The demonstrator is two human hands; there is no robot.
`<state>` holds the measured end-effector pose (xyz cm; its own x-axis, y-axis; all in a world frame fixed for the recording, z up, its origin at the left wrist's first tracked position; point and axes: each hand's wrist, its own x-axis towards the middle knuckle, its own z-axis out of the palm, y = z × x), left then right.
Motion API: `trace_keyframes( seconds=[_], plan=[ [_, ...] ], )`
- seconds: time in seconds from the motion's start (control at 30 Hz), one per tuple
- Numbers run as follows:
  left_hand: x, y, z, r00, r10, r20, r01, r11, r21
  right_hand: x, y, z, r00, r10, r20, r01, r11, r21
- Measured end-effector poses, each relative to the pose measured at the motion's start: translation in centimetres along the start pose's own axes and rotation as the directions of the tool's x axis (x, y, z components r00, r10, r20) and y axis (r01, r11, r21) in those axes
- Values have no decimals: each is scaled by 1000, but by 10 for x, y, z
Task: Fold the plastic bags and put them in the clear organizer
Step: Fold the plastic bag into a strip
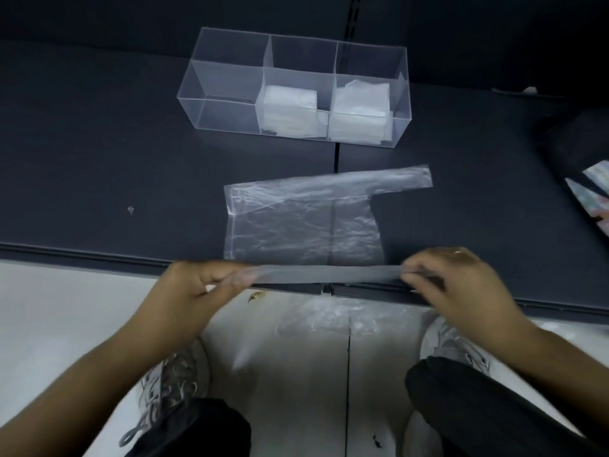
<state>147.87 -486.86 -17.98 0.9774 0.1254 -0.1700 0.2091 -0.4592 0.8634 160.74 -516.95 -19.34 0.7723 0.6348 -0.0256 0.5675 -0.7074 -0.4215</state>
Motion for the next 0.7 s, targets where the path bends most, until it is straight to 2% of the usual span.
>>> trace_keyframes(
  seconds=[0.1,0.17,0.23,0.33,0.47,0.53,0.6,0.7],
  plan=[
    [4,-11,-19,993,-110,47,115,988,-101,-4,26,-29,968,210,134,-235,948,213],
    [11,-15,-29,988,-150,34,154,970,-188,4,41,-41,955,246,167,-296,846,444],
    [20,-18,-36,980,-195,-34,181,952,-246,18,51,-47,947,288,141,-311,719,621],
    [39,-28,-40,944,-278,-176,223,934,-278,46,57,-40,924,364,116,-341,651,678],
    [66,-44,-40,875,-376,-305,303,917,-260,82,64,-20,874,477,94,-433,677,595],
    [75,-49,-38,851,-377,-365,343,926,-156,92,66,-11,859,508,65,-457,703,545],
    [81,-51,-36,848,-317,-426,372,927,51,99,67,-5,842,539,29,-477,719,505],
    [82,-42,-25,826,-106,-554,359,856,371,105,69,0,829,559,-12,-497,746,444]
  ],
)
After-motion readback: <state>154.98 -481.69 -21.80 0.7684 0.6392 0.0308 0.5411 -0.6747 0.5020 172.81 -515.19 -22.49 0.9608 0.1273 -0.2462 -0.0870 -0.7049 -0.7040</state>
